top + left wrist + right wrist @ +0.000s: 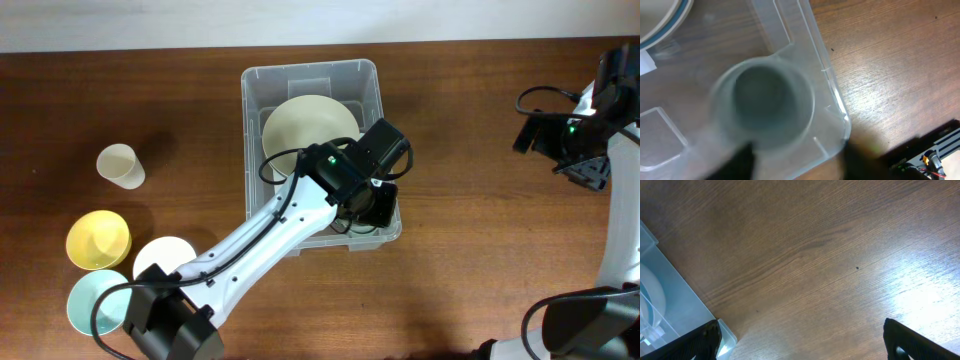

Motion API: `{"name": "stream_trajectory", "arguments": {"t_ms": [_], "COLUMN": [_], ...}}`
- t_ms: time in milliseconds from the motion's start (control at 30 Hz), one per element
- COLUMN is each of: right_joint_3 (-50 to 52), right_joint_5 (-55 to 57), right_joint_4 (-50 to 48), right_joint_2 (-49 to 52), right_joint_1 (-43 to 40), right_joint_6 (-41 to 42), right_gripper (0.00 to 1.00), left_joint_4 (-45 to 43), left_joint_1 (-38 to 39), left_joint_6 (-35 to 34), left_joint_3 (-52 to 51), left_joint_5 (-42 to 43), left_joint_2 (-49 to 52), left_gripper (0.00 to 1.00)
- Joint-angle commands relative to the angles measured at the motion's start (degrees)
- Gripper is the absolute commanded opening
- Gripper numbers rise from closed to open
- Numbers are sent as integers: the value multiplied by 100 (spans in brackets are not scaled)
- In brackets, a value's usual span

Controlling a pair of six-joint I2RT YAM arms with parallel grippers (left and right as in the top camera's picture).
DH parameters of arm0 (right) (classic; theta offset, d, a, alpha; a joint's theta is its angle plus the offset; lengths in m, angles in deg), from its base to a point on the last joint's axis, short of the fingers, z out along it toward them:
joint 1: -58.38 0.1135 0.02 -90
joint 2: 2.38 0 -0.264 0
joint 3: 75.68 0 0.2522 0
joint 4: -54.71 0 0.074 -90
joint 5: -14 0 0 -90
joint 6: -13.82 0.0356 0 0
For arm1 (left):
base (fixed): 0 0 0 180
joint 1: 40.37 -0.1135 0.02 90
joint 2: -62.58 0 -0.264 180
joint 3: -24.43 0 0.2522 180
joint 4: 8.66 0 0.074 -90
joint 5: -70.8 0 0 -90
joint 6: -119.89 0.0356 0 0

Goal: Pack container
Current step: 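Place the grey cup into the mint-green cup in the bin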

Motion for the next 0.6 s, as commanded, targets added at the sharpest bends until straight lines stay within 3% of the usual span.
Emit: {"name": "stream_trajectory", "arguments": {"t_ms": [0,67,267,567], "right_joint_3": [37,37,37,37], "right_joint_5": [74,76,76,76], "right_joint_4": [15,15,13,15], "right_joint_2": [22,22,22,22], "right_joint_1": [-31,-31,-31,-31], "right_joint_6": [-37,-39,-39,-39], "right_gripper": [99,99,99,99], "left_joint_4": [-13,109,944,1222], "left_joint_1": [4,-103,-990,-4253], "left_joint_6": [278,323,330,529], "left_joint_3": [28,247,1167,1311], "left_joint_5": [92,-146,-1451,-1753], "left_joint_2": [13,-13,-356,-511], "left_gripper": [87,96,99,99]}}
